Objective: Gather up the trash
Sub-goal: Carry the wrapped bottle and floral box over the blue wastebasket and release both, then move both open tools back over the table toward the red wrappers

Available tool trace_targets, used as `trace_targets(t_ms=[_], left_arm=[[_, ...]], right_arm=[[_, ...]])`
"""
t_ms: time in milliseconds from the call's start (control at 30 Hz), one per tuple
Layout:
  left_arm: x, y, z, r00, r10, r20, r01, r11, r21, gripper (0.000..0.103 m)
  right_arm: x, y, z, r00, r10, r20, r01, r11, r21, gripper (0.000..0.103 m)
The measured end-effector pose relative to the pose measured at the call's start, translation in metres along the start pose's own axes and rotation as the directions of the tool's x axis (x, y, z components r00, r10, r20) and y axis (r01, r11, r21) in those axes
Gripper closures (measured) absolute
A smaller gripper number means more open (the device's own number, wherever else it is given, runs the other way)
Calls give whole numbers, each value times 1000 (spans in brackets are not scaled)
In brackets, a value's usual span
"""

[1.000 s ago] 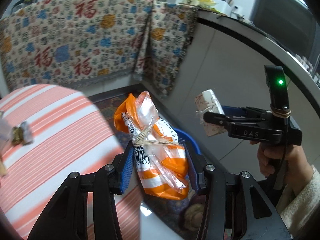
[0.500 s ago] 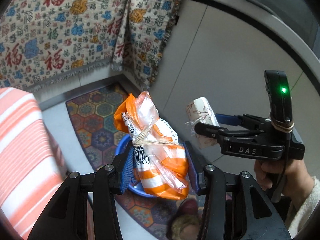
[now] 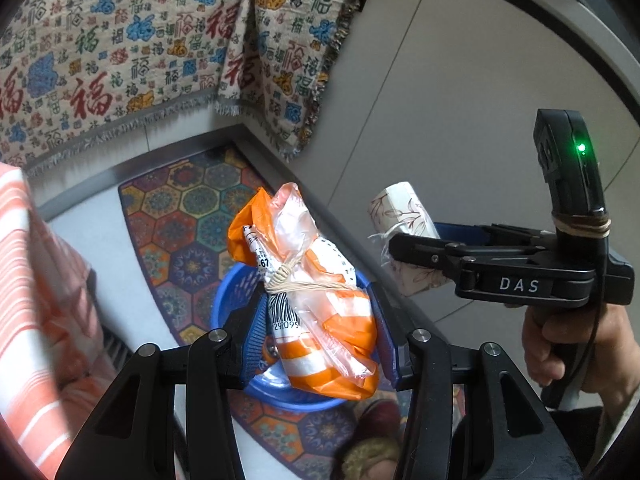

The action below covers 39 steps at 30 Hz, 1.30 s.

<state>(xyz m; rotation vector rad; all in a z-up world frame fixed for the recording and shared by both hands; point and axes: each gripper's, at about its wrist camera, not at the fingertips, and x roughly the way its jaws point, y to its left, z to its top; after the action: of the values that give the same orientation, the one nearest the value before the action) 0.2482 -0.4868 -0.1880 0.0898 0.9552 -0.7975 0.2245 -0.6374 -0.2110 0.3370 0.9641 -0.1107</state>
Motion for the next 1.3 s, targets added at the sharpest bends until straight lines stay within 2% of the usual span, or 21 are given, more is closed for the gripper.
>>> trace_targets(t_ms=[67, 133, 167, 300, 400, 533, 600, 800, 900, 1067, 1167, 1300], left_arm=[[9, 1, 0, 1000, 0, -3, 0, 1000, -4, 51], [17, 4, 0, 1000, -10, -8, 10, 1000, -15, 32], [19, 5, 0, 1000, -10, -3, 10, 1000, -19, 29], [27, 10, 2, 1000, -6, -1, 6, 999, -48, 27], [19, 11, 3, 1000, -9, 14, 10, 998, -62, 27], [-25, 10, 1, 997, -9, 70, 12, 999, -52, 26], [-51, 11, -4, 995, -3, 96, 7, 999, -41, 23], [-137, 33, -36, 985, 94, 141, -88, 995, -45, 14], [-173, 59, -64, 972, 193, 135, -186, 980, -68, 10], [-214, 133, -124, 929, 367, 48, -355, 920, -164, 10], [-239, 177, -153, 903, 429, 20, -412, 879, -241, 10], [-259, 220, -176, 867, 498, -10, -481, 832, -278, 10]], right_arm=[[7, -4, 0, 1000, 5, -8, -5, 1000, 19, 29], [14, -8, 1, 1000, 11, -20, -10, 999, 41, 29], [18, -11, 1, 999, 16, -29, -15, 998, 53, 28], [22, -19, 3, 999, 21, -33, -18, 996, 86, 26], [15, -22, 5, 1000, 18, -5, -18, 995, 99, 26], [-9, -14, 7, 996, -37, 80, 32, 998, 58, 26], [-26, -4, 8, 989, -63, 136, 59, 998, 27, 26], [-63, 41, 9, 957, -98, 272, 121, 990, -70, 26], [-79, 81, 8, 937, -79, 341, 128, 984, -121, 26], [-92, 159, -9, 928, 25, 371, 57, 976, -209, 24], [-88, 217, -31, 936, 104, 337, -2, 957, -291, 24], [-68, 296, -66, 957, 206, 203, -104, 900, -424, 24]])
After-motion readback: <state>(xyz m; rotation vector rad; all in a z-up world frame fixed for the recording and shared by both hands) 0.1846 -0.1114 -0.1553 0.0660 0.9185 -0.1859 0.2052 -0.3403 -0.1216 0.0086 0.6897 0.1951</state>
